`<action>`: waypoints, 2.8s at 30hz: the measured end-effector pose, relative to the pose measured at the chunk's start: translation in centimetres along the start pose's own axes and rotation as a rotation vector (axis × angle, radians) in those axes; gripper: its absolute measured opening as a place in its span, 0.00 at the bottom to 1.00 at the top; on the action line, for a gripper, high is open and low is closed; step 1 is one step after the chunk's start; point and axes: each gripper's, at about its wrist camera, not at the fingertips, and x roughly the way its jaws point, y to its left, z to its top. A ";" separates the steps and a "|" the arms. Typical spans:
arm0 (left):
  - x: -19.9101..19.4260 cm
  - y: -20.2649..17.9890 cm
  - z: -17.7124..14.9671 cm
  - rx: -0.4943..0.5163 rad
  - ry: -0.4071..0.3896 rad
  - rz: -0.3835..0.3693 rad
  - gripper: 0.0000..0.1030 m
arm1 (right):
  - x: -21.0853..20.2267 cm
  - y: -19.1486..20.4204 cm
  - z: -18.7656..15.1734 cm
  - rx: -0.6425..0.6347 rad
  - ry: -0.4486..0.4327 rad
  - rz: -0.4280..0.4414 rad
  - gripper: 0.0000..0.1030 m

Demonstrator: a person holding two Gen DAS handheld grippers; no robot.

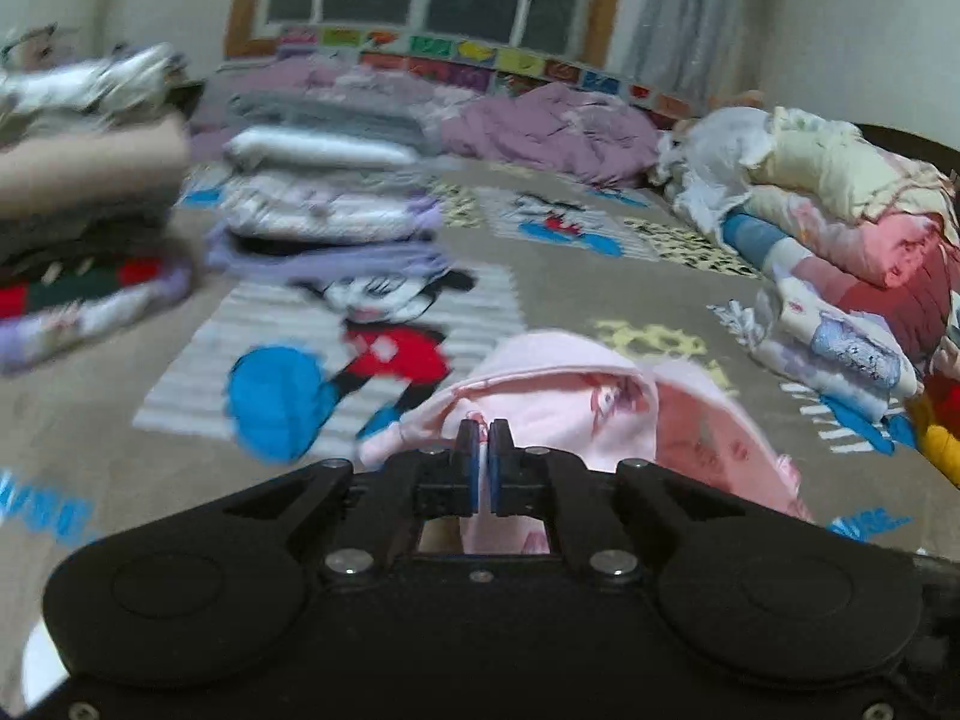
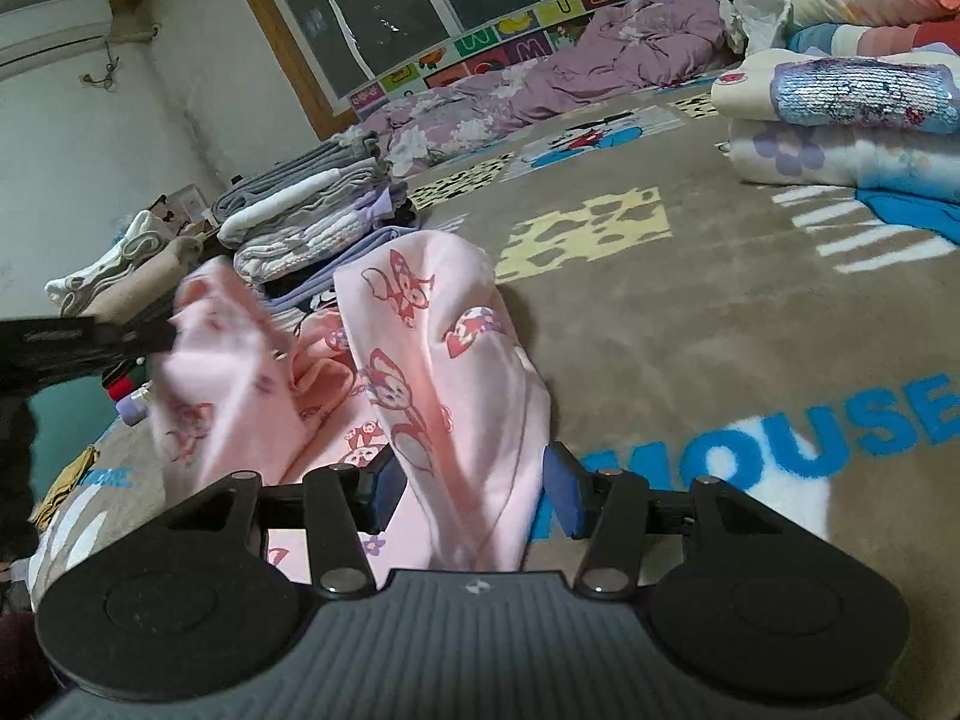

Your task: Fold clothes

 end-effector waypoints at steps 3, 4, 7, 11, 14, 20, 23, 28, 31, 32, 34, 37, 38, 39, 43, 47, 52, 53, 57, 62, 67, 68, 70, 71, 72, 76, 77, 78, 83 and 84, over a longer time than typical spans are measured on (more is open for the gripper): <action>-0.6 2.7 -2.0 -0.102 0.048 0.019 0.03 | 0.0 -0.2 -0.1 0.003 0.002 -0.005 0.49; -0.9 3.7 -2.5 -0.151 0.058 0.018 0.05 | 0.0 -0.2 -0.2 0.003 0.002 -0.006 0.49; -2.1 6.7 -4.1 -0.321 0.062 0.005 0.47 | -0.2 -0.2 -0.3 0.000 0.003 -0.009 0.49; -3.4 8.4 -4.3 -0.436 0.005 -0.022 0.52 | -0.3 -0.3 -0.4 0.004 0.003 -0.013 0.49; -3.4 6.9 -3.8 -0.267 -0.025 0.032 0.52 | -0.2 -0.2 -0.5 0.004 0.003 -0.017 0.50; -1.4 4.4 -5.1 0.054 -0.008 0.139 0.52 | 0.1 -0.2 -0.6 0.002 0.005 -0.022 0.50; 0.0 3.4 -6.2 0.203 0.012 0.171 0.52 | 0.1 -0.2 -0.7 -0.001 0.005 -0.021 0.51; 2.5 2.6 -6.2 0.395 0.016 0.207 0.34 | 0.2 -0.3 -0.7 0.000 0.007 -0.016 0.52; 2.3 3.1 -4.8 0.386 0.003 0.181 0.00 | 0.3 -0.3 -0.8 0.000 0.008 -0.014 0.53; 1.8 3.4 -4.1 0.359 -0.010 0.166 0.00 | 0.4 -0.3 -0.8 0.001 0.009 -0.012 0.53; 0.5 3.9 -2.3 0.312 -0.037 0.138 0.00 | 0.4 -0.3 -0.7 0.004 0.009 -0.009 0.54; -1.3 4.7 0.7 0.250 -0.078 0.100 0.00 | 0.4 -0.5 -0.7 0.013 0.009 -0.001 0.54; -1.6 4.9 1.7 0.232 -0.090 0.088 0.00 | 0.4 -0.5 -0.8 0.016 0.009 0.001 0.54; -1.5 4.6 2.3 0.256 -0.079 0.073 0.00 | 0.4 -0.5 -0.8 0.017 0.009 0.002 0.54; -1.5 3.6 3.0 0.330 -0.043 0.004 0.39 | 0.4 -0.5 -0.7 0.017 0.010 0.006 0.55; -1.4 2.4 0.5 0.385 -0.018 -0.044 0.54 | 0.5 -0.5 -0.6 0.022 0.012 0.006 0.55; 1.1 2.9 -2.0 0.386 0.030 0.014 0.38 | 0.5 -0.5 -0.7 0.021 0.011 0.007 0.56; 1.5 2.9 -2.3 0.393 0.038 0.015 0.37 | 0.5 -0.5 -0.7 0.020 0.011 0.007 0.56; 2.4 3.3 -2.6 0.392 0.050 0.038 0.04 | 0.5 -0.5 -0.7 0.018 0.012 0.006 0.56; -1.1 3.3 0.5 0.371 0.042 0.054 0.02 | 0.6 -0.4 -0.6 0.017 0.012 0.004 0.56; -4.9 2.7 5.3 0.475 0.136 -0.037 0.02 | 0.5 -0.6 -0.6 0.027 0.013 0.010 0.56; -4.5 2.7 6.0 0.505 0.184 -0.061 0.02 | 0.6 -0.6 -0.6 0.027 0.014 0.008 0.56; -2.8 2.8 7.3 0.570 0.282 -0.094 0.02 | 0.6 -0.5 -0.5 0.027 0.015 0.005 0.57; -1.2 2.9 7.9 0.600 0.332 -0.095 0.02 | 0.7 -0.4 -0.5 0.027 0.015 0.003 0.57; 0.9 3.2 8.5 0.607 0.359 -0.079 0.04 | 0.7 -0.4 -0.5 0.026 0.014 0.001 0.57; 7.6 5.5 10.6 0.480 0.318 0.117 0.23 | 0.9 0.0 -0.5 0.011 0.014 -0.011 0.59; 8.0 5.9 10.4 0.437 0.297 0.127 0.23 | 0.9 0.0 -0.5 0.009 0.014 -0.013 0.59; 8.0 6.0 9.9 0.420 0.266 0.133 0.23 | 0.9 -0.1 -0.5 0.010 0.014 -0.013 0.59; 7.0 8.1 6.8 0.298 0.164 0.204 0.28 | 0.9 -0.4 -0.5 0.022 0.012 0.000 0.59; 6.9 8.7 6.6 0.279 0.140 0.223 0.28 | 0.9 -0.4 -0.5 0.023 0.012 0.003 0.59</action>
